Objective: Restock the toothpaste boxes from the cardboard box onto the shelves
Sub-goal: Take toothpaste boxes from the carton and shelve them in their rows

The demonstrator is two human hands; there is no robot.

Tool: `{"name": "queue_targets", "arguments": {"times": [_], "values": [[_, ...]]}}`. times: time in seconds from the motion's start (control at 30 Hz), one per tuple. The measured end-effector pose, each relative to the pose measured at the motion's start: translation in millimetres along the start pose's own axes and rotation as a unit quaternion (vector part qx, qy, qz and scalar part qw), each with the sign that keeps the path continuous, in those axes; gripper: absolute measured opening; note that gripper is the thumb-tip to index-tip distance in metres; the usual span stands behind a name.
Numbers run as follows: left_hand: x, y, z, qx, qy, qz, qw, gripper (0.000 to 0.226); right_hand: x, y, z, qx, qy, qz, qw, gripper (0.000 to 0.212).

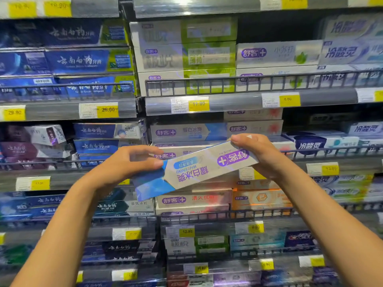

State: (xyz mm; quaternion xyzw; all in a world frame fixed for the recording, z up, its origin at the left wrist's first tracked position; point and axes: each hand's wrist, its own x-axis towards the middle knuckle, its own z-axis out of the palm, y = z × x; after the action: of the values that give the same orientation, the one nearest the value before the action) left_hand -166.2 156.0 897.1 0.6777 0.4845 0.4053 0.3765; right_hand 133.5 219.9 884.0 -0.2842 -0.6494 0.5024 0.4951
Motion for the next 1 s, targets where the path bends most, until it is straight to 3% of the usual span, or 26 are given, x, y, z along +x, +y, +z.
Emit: {"name": "queue_targets", "arguments": {"times": [0.07,0.17,0.27,0.37,0.43,0.53,0.63,0.73,0.83,0.9,1.0], "values": [[4,4,-2,-0.017,-0.025,0.016,0.999,0.070,3,0,0,0.014,-0.005,-0.003,1.000,0.060],[8,2,-6,-0.149,0.027,0.057,0.987,0.082,2,11,1,0.078,0.027,0.016,0.996,0.083],[7,-10,10,-0.365,0.050,0.086,0.926,0.067,-6,34,12,0.192,0.076,0.017,0.978,0.074],[16,-17,53,-0.422,0.078,0.094,0.898,0.082,-9,57,41,0.273,0.115,0.010,0.955,0.075],[24,-18,83,-0.395,0.136,0.099,0.903,0.067,-9,69,61,0.293,0.132,0.013,0.947,0.083],[32,-18,103,-0.320,0.229,0.079,0.916,0.040,-12,82,71,0.306,0.118,0.011,0.945,0.077],[33,-24,93,-0.265,0.216,0.082,0.936,0.032,-15,86,56,0.199,0.080,0.023,0.976,0.080],[32,-26,72,-0.134,0.157,0.089,0.975,0.032,-9,67,30,0.042,0.078,-0.013,0.996,0.079],[35,-21,57,-0.012,0.043,0.083,0.996,0.041,2,17,15,-0.081,0.035,-0.084,0.993,0.067],[39,-13,51,0.075,-0.025,0.093,0.992,0.047,12,-15,12,-0.162,-0.007,-0.103,0.981,0.065],[44,4,46,0.191,-0.112,0.121,0.968,0.048,22,-48,6,-0.269,-0.110,-0.062,0.955,0.055]]}}
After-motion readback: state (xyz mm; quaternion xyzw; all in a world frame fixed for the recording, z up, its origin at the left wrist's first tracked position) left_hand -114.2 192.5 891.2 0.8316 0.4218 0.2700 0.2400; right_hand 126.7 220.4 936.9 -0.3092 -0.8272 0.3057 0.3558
